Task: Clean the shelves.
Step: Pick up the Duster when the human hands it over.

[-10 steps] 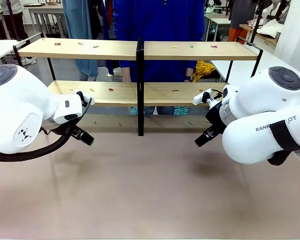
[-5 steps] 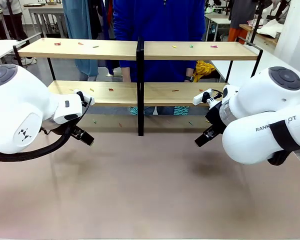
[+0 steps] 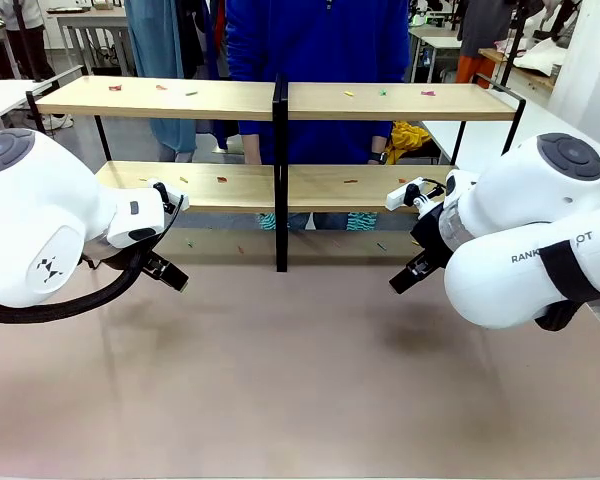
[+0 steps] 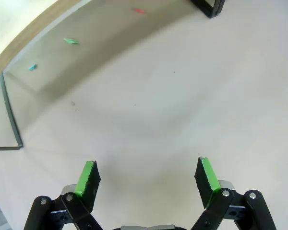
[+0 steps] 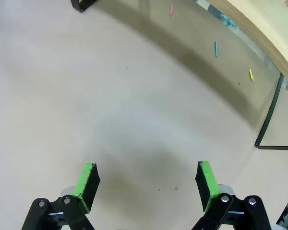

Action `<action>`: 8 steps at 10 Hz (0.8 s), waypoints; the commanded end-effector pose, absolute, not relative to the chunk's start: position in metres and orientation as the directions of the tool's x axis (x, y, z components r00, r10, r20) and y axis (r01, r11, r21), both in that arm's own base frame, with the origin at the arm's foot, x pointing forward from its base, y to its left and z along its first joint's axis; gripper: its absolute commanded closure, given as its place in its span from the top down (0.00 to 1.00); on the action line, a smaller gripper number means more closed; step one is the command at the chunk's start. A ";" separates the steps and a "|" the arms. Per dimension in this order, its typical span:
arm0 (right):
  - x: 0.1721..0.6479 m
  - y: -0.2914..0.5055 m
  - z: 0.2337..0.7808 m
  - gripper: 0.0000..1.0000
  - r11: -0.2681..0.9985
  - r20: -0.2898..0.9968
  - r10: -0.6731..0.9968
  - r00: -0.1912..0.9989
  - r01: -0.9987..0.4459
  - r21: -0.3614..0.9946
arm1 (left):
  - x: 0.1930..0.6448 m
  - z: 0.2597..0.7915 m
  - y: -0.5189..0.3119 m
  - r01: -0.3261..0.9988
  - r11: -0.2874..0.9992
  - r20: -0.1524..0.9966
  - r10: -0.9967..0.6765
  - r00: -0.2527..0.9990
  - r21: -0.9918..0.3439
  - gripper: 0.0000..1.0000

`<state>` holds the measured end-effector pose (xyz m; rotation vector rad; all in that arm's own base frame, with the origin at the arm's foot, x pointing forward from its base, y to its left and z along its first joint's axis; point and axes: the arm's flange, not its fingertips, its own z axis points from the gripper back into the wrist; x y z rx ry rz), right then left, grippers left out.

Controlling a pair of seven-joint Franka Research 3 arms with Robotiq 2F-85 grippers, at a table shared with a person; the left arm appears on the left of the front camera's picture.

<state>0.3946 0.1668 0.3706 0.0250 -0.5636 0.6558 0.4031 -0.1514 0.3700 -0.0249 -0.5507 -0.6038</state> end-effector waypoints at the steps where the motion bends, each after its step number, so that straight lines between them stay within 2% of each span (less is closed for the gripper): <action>1: 0.395 0.167 0.371 1.00 0.798 0.504 0.570 0.649 -0.584 -0.152 | 0.403 0.370 -0.151 0.545 0.827 0.498 -0.532 0.684 0.135 1.00; 2: 0.394 0.158 0.376 1.00 0.764 0.489 0.549 0.678 -0.644 0.035 | 0.387 0.381 -0.133 0.674 0.734 0.434 -0.583 0.687 -0.081 1.00; 3: 0.377 0.143 0.405 1.00 0.753 0.525 0.505 0.685 -0.647 0.120 | 0.354 0.407 -0.109 0.750 0.634 0.476 -0.610 0.634 -0.188 1.00; 4: 0.353 0.127 0.449 1.00 0.775 0.546 0.442 0.712 -0.609 0.168 | 0.314 0.441 -0.089 0.772 0.602 0.507 -0.610 0.610 -0.205 1.00; 5: 0.324 0.114 0.498 1.00 0.816 0.584 0.358 0.728 -0.548 0.183 | 0.270 0.477 -0.085 0.794 0.592 0.561 -0.615 0.554 -0.135 1.00; 6: 0.288 0.107 0.543 1.00 0.854 0.657 0.327 0.679 -0.510 0.102 | 0.228 0.503 -0.085 0.781 0.624 0.620 -0.609 0.494 -0.010 1.00; 7: 0.247 0.109 0.582 1.00 0.875 0.763 0.349 0.544 -0.481 -0.057 | 0.186 0.524 -0.095 0.730 0.669 0.698 -0.590 0.407 0.139 1.00; 8: 0.228 0.123 0.591 1.00 0.895 0.827 0.360 0.433 -0.412 -0.173 | 0.170 0.535 -0.102 0.663 0.719 0.787 -0.525 0.325 0.206 1.00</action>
